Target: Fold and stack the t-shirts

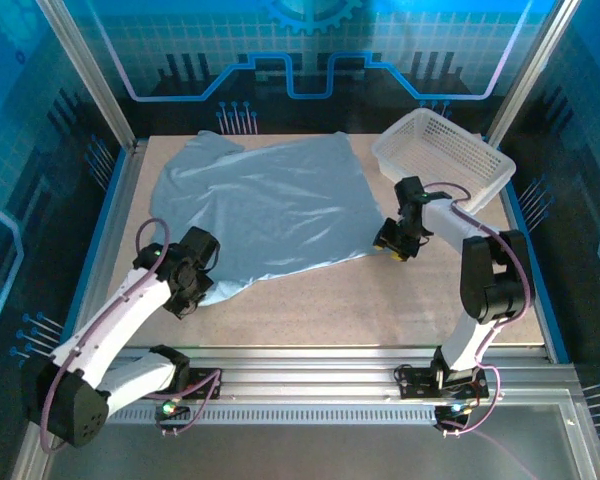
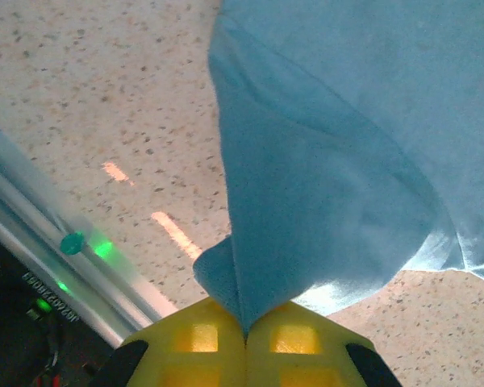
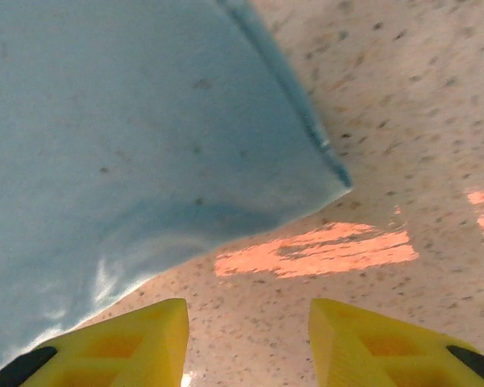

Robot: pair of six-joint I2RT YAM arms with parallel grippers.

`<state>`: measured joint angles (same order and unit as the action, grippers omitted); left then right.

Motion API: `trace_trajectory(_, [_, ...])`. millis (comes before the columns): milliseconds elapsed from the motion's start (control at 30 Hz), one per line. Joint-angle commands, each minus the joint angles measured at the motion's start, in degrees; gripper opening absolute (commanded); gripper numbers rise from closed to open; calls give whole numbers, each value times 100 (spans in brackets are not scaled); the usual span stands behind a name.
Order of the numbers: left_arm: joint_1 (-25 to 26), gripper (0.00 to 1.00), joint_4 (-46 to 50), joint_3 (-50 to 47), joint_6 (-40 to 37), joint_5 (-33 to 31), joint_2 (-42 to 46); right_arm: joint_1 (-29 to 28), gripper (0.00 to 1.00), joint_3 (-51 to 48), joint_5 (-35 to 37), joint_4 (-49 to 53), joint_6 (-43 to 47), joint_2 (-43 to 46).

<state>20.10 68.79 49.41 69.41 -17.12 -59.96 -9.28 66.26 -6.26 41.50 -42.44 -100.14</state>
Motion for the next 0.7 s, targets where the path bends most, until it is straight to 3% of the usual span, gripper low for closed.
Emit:
trace_trajectory(0, [-59,0,461,64,179,-63,116,148,43,45,172,52,-229,-145])
trace_trajectory(200, [-67,0,389,-24,158,-47,176,440,42,84,327,-14,-183,-234])
trace_trajectory(300, [-67,0,378,-79,130,-47,246,505,37,130,39,-267,-130,-421])
trace_trajectory(533, [-76,0,356,-106,139,-38,265,318,35,107,-98,-308,-388,-561])
trace_trajectory(667, [-76,0,351,-102,131,-72,257,306,29,130,-53,-372,-453,-735])
